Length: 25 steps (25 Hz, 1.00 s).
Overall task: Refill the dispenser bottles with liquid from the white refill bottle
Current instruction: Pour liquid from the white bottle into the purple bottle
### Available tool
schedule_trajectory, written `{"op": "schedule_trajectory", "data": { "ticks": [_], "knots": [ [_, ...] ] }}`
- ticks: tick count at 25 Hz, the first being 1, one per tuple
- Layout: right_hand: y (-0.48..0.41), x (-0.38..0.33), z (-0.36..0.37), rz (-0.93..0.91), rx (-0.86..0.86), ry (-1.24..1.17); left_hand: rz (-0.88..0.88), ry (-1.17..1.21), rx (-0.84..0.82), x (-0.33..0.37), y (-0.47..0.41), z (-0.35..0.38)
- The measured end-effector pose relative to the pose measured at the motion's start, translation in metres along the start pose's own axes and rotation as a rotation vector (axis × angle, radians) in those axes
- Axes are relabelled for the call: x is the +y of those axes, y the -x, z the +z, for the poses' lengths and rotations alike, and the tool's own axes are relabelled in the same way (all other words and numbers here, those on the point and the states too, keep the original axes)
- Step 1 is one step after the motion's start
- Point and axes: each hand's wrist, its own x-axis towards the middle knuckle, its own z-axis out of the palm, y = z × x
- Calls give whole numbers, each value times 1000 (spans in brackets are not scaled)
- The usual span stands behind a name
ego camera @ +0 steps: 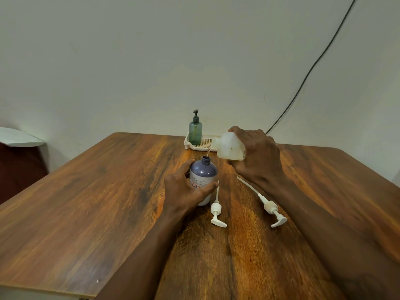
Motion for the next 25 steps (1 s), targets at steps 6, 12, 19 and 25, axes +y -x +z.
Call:
{"op": "schedule_trajectory", "data": {
  "ticks": [6, 12, 19, 25],
  "knots": [
    [0, 0, 0, -1, 6, 11, -3, -7, 3, 1, -1, 0],
    [-2, 1, 0, 0, 6, 13, -8, 3, 3, 0, 0, 0],
    [-3, 0, 1, 2, -2, 20, -17, 13, 1, -2, 0, 0],
    [-3, 0, 0, 2, 9, 18, -14, 4, -3, -2, 0, 1]
  ]
}}
